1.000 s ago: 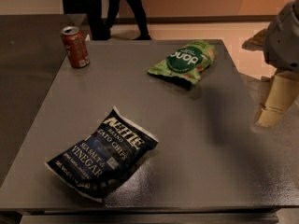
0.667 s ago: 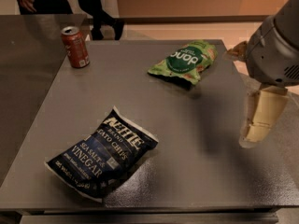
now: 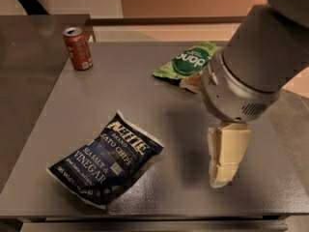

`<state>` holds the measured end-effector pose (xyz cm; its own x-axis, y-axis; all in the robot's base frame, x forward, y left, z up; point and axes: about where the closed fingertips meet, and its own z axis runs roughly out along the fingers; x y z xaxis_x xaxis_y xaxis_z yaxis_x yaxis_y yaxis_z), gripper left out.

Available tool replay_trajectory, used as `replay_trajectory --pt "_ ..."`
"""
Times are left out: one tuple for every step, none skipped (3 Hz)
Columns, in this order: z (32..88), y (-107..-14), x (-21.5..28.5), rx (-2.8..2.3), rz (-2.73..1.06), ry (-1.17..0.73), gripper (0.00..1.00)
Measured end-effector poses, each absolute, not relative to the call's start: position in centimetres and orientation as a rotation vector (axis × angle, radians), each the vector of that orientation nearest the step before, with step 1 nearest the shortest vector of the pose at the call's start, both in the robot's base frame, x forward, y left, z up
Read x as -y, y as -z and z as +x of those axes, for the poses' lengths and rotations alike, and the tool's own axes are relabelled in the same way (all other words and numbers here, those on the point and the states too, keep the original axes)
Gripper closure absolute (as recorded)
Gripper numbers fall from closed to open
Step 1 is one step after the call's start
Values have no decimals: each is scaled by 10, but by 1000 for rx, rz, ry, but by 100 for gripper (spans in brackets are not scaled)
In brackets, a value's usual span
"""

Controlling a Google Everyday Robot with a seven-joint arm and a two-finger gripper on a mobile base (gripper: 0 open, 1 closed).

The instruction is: Move blue chip bag near green rice chip bag

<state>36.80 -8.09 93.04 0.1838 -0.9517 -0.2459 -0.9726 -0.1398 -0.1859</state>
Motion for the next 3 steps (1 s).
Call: replay_trajectory --pt "354 -917 46 -1757 -2236 -141 0" --pt "348 -902 7 -1684 -2289 -190 0" --pt "349 -894 -33 -1611 -2331 -225 0"
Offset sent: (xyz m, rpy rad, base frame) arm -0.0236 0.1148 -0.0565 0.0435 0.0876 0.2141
